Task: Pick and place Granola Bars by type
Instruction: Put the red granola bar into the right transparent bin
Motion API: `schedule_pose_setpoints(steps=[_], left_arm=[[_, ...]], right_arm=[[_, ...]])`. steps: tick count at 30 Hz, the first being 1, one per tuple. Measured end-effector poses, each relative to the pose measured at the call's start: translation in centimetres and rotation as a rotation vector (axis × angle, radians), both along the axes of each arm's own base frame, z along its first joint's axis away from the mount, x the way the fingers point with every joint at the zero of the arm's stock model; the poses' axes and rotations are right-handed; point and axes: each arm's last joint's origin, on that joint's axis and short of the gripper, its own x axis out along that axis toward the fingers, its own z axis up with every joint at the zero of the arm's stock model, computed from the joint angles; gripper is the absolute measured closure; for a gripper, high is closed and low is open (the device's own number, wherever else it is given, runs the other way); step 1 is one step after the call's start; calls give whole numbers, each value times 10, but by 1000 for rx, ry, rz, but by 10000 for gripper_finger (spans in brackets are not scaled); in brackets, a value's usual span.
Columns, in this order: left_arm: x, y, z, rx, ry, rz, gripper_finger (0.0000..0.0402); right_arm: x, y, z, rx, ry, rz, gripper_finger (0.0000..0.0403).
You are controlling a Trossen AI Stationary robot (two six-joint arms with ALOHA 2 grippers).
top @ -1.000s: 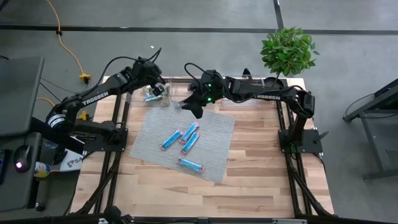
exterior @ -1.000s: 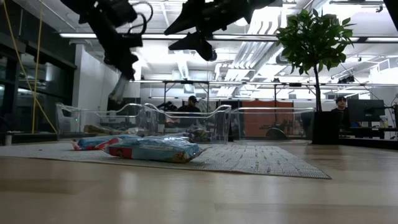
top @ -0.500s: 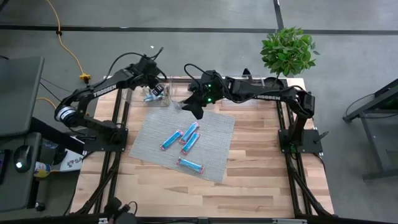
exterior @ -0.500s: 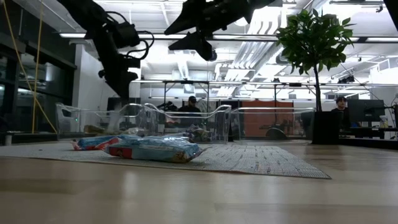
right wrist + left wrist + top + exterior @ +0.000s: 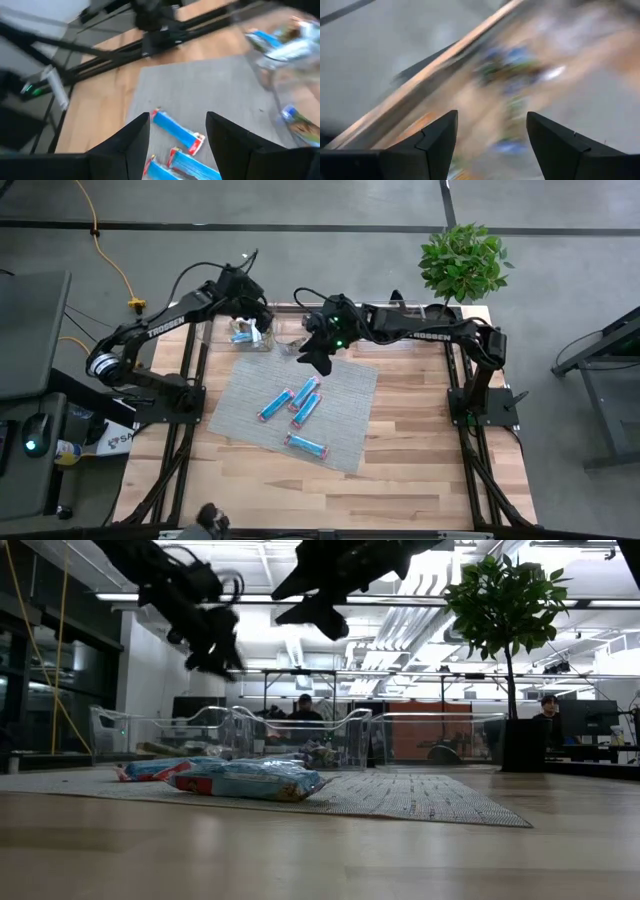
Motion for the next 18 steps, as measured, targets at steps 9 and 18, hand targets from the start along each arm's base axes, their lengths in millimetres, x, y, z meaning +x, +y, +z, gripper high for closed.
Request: schedule_pose_setpoints(steps=[9,18], left_arm=[[-23,-17,53,110,-317,-109,168],[-40,-21,63,8,-439,-208,168]], right_arm=[[-4,18,-9,-149,54,220,224],[-8,45,-24,-480,199,370,224]])
